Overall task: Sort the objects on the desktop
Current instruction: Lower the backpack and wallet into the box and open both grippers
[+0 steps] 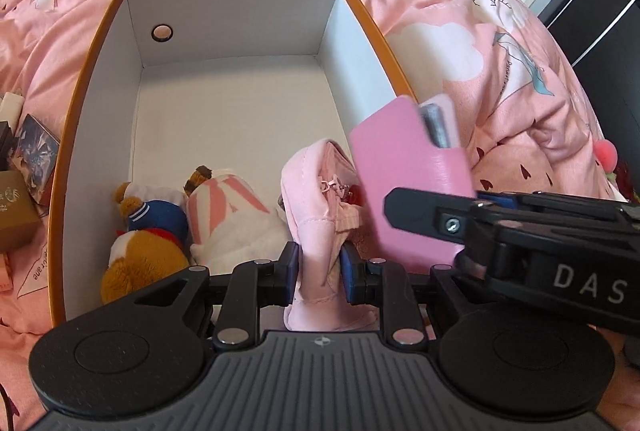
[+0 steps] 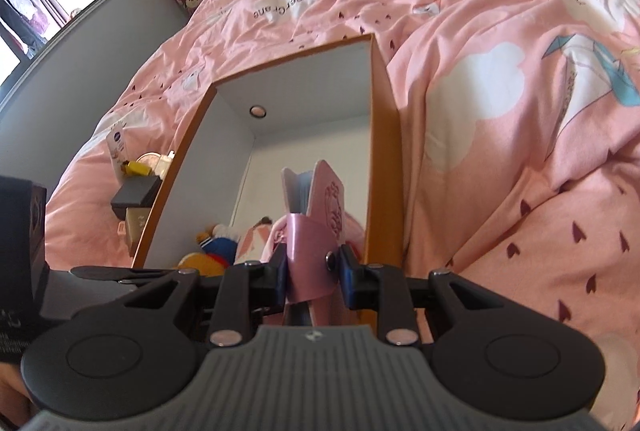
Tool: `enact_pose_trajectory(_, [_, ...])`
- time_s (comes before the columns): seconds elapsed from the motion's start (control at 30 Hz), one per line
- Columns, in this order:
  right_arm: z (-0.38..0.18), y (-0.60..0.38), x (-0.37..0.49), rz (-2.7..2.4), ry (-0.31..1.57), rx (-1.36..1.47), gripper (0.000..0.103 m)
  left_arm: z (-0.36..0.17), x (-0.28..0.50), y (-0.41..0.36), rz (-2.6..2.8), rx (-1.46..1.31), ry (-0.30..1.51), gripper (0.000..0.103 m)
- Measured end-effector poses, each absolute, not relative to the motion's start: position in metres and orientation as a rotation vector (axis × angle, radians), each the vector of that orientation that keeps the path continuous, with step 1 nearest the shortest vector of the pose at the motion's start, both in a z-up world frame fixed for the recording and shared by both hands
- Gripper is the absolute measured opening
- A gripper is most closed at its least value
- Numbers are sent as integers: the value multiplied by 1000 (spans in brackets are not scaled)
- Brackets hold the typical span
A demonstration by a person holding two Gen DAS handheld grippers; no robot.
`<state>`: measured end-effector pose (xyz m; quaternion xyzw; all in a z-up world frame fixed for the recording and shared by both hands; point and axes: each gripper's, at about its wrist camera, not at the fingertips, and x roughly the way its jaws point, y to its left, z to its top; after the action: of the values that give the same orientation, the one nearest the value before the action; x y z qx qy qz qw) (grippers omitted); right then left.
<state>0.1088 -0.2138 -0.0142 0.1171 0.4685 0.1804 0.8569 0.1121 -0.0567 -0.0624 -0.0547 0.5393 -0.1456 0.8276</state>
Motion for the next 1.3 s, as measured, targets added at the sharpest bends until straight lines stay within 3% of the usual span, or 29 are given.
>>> enact_pose_trajectory(0.2, [-17, -202, 112, 341, 1030, 174, 28, -61, 107, -53, -371, -140, 1136, 29])
enact_pose_trajectory(0.43, [-16, -192, 113, 305, 1049, 130, 36, -62, 108, -46, -422, -190, 1128, 32])
enact_pose_trajectory(1.3, [-2, -220, 102, 285, 958, 230, 36, -69, 113, -64, -487, -185, 1141, 33])
